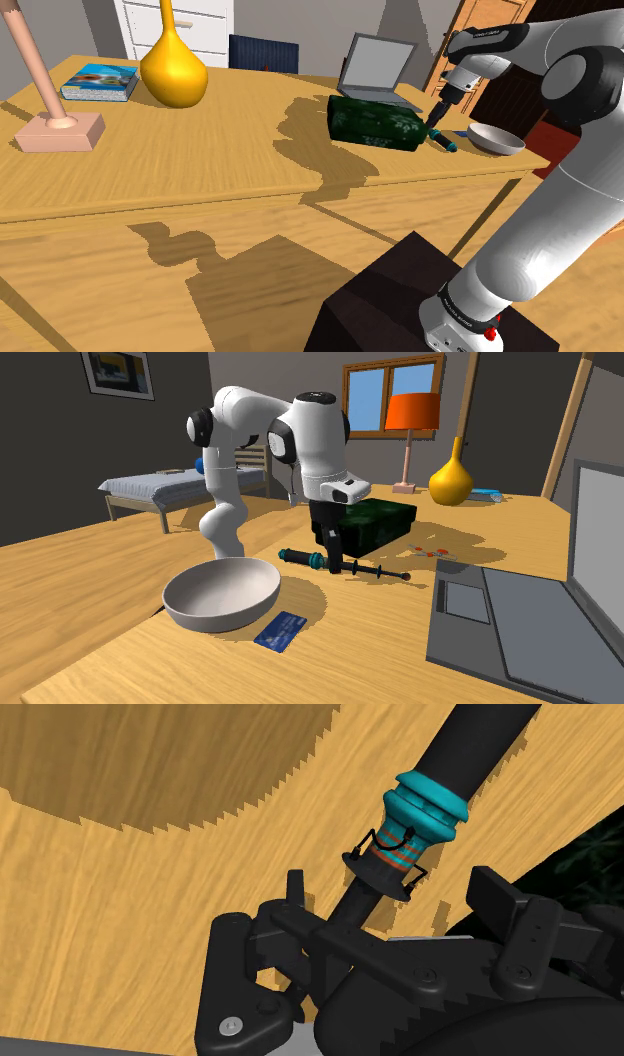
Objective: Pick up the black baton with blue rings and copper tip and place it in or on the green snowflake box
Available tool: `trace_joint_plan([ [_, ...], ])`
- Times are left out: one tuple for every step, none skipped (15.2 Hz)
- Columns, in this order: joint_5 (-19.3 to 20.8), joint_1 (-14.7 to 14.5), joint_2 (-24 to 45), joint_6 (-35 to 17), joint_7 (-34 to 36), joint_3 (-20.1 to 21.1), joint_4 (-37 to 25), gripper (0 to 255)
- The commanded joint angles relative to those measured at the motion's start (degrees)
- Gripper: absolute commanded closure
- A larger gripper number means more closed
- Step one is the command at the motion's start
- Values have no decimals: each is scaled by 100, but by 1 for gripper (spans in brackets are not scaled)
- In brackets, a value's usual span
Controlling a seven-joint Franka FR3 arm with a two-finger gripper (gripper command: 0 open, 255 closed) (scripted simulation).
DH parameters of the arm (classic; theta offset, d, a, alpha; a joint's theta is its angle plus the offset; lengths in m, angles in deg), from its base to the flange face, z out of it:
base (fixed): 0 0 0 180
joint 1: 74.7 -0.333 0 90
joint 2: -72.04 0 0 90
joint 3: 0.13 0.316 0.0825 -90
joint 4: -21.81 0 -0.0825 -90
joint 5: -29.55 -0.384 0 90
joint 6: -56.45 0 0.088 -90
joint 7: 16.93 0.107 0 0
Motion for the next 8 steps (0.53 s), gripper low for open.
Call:
trace_joint_plan([
  [0,0,0,0,0,0,0,0],
  [0,0,0,0,0,0,0,0],
  [0,0,0,0,0,0,0,255],
  [0,0,0,0,0,0,0,255],
  [0,0,0,0,0,0,0,255],
  [0,0,0,0,0,0,0,255],
  [0,0,0,0,0,0,0,255],
  [0,0,0,0,0,0,0,255],
])
